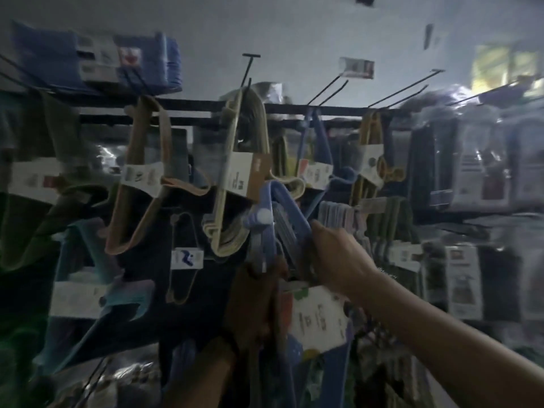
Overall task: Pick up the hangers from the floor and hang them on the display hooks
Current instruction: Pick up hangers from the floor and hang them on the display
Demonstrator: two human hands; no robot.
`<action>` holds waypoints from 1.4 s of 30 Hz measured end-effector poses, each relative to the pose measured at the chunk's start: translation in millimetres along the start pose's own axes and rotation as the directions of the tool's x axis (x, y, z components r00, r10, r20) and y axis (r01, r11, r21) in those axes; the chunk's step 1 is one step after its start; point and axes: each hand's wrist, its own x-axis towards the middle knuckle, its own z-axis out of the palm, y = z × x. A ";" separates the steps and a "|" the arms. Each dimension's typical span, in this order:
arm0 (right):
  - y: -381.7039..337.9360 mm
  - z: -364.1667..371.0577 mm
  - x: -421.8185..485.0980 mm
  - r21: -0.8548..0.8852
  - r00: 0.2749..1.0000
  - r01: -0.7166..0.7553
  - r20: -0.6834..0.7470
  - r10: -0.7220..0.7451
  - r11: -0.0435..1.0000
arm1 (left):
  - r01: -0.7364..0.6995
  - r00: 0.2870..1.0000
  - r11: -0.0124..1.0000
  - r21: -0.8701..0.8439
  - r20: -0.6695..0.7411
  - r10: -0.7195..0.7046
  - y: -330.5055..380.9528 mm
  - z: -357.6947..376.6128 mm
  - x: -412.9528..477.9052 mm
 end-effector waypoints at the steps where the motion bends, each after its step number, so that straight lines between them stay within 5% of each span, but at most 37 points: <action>1: 8.1 -3.2 6.6 0.009 0.999 0.005 -0.036 -0.005 1.000 | 0.029 1.000 0.999 0.025 -0.011 -0.029 3.4 -1.0 9.1; 5: 41.0 -28.6 22.3 0.017 0.981 0.002 -0.195 0.001 1.000 | -0.069 0.990 0.947 0.312 -0.099 0.104 5.0 -12.2 52.7; 8: 63.4 -60.7 35.1 -0.026 0.977 -0.042 -0.211 0.035 0.999 | -0.330 0.919 0.809 0.486 -0.029 0.392 15.2 -18.3 78.7; 12: 91.8 -94.1 74.7 -0.131 0.986 -0.143 -0.106 0.130 0.981 | -0.492 0.852 0.681 0.543 0.139 0.505 51.2 -18.9 106.6; 16: 114.9 -108.6 130.2 -0.156 0.994 -0.106 -0.008 0.106 0.982 | -0.566 0.824 0.562 0.604 0.398 0.402 85.5 -4.9 132.9; 20: 133.6 -114.5 193.9 -0.285 1.000 -0.018 -0.003 0.018 0.958 | -0.625 0.780 0.442 0.644 0.491 0.388 111.5 20.1 167.1; 30: 165.8 -140.2 273.8 -0.347 0.979 -0.055 -0.204 -0.018 0.936 | -0.601 0.799 0.460 0.654 0.474 0.369 136.1 84.5 232.0; 36: 179.0 -132.8 283.5 -0.239 0.862 -0.081 -0.505 -0.053 0.968 | -0.614 0.787 0.416 0.671 0.478 0.389 134.6 98.3 258.3; 42: 182.1 -106.8 280.8 -0.150 0.830 -0.083 -0.557 -0.015 0.985 | -0.591 0.806 0.418 0.690 0.485 0.340 124.5 106.2 274.3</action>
